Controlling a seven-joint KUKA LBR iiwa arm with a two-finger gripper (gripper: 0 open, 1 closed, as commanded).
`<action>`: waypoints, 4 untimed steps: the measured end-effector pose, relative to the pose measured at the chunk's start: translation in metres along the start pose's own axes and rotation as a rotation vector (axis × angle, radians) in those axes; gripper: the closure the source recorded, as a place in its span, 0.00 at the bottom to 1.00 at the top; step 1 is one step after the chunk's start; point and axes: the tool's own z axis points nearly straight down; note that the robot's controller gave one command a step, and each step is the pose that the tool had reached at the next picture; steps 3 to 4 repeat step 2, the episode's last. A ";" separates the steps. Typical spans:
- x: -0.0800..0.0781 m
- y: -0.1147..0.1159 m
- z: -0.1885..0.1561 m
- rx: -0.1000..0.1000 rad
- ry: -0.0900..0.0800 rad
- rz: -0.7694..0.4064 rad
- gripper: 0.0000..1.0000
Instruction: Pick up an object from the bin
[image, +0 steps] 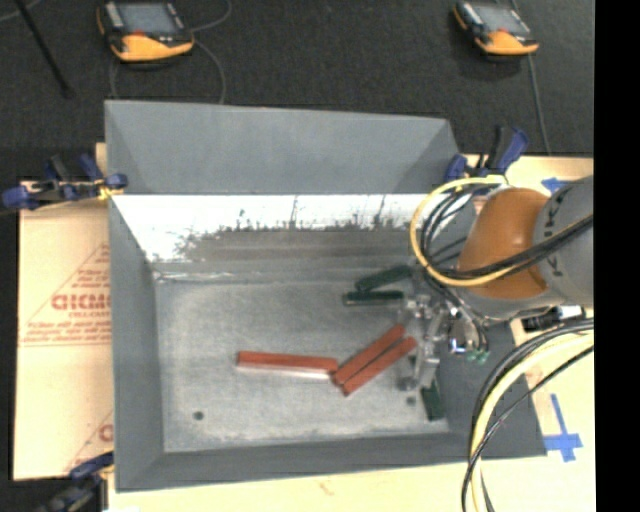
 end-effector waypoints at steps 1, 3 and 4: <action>0.000 -0.002 0.000 0.004 -0.001 -0.004 1.00; -0.033 -0.019 -0.161 0.006 -0.014 -0.085 1.00; -0.033 -0.019 -0.161 0.006 -0.014 -0.085 1.00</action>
Offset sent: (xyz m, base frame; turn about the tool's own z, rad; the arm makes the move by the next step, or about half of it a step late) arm 0.0000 0.0000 0.0000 0.0000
